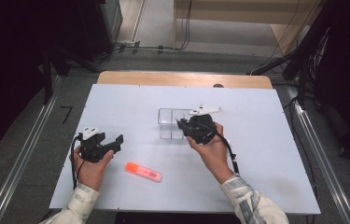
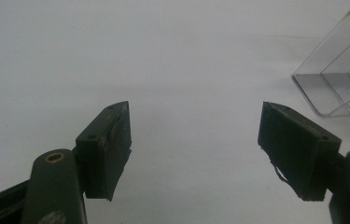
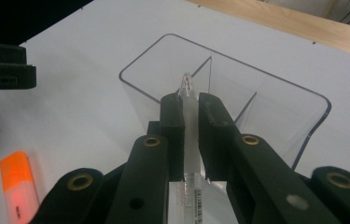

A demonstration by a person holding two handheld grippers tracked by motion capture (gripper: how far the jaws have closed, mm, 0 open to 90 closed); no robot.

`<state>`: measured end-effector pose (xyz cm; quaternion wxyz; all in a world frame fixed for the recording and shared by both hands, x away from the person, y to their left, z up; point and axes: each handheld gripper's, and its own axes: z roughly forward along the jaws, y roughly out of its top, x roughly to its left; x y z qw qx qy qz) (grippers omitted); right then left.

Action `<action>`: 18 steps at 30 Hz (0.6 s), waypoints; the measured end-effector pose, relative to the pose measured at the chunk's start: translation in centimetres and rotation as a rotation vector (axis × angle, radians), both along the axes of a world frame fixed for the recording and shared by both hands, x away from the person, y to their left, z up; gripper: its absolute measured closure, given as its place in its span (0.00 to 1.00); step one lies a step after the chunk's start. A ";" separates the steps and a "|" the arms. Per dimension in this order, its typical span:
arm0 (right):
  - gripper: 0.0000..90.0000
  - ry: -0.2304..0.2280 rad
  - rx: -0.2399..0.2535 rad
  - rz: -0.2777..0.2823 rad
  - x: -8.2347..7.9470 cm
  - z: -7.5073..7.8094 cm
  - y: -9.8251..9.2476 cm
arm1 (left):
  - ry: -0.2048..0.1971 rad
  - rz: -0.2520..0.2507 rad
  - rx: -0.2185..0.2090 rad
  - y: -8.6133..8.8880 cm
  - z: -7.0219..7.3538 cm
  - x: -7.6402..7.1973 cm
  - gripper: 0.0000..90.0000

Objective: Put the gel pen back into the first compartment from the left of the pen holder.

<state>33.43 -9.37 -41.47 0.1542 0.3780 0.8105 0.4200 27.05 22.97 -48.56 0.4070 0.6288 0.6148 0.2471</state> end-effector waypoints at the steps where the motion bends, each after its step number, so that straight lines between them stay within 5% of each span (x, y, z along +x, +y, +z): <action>1: 0.88 0.000 0.003 -0.001 0.1 0.1 0.1 | 0.001 0.002 0.001 0.0 0.0 0.0 0.29; 18: 0.88 -0.012 0.035 0.021 1.7 1.0 2.6 | 0.001 0.003 0.006 0.1 0.0 0.0 0.29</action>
